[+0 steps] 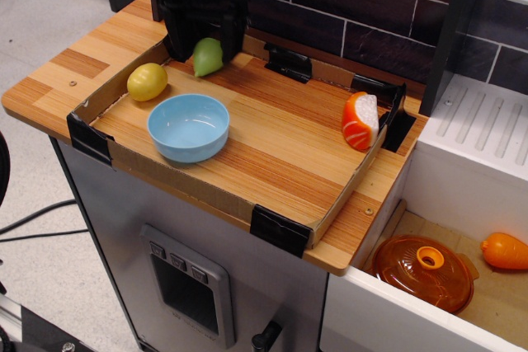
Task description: Put pear in bowl
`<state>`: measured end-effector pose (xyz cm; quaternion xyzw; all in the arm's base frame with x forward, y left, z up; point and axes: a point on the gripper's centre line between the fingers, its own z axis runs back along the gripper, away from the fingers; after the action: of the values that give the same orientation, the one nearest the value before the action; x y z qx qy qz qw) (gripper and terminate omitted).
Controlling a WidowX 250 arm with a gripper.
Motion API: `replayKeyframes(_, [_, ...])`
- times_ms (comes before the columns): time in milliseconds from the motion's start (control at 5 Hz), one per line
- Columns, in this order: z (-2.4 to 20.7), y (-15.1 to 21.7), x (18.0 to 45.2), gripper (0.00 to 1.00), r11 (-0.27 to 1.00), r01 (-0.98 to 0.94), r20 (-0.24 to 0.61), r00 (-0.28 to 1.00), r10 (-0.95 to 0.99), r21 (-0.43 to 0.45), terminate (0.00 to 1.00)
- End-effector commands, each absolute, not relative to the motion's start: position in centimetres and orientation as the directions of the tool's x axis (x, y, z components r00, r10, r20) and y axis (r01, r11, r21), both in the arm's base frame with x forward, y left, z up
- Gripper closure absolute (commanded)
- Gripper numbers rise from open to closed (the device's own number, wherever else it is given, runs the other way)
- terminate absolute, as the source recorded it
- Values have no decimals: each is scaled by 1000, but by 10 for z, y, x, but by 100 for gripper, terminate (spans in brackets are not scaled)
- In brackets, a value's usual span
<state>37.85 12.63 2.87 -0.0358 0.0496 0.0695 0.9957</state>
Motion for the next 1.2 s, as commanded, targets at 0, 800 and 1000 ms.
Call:
replayKeyframes(0, [22, 115, 390, 0, 998, -23, -62, 998, 19, -59, 0])
replayKeyframes(800, [98, 108, 371, 100, 993, -61, 3, 998, 62, -105, 0])
replayKeyframes(1000, [116, 99, 357, 100, 986, -42, 13, 999, 45, -159, 0])
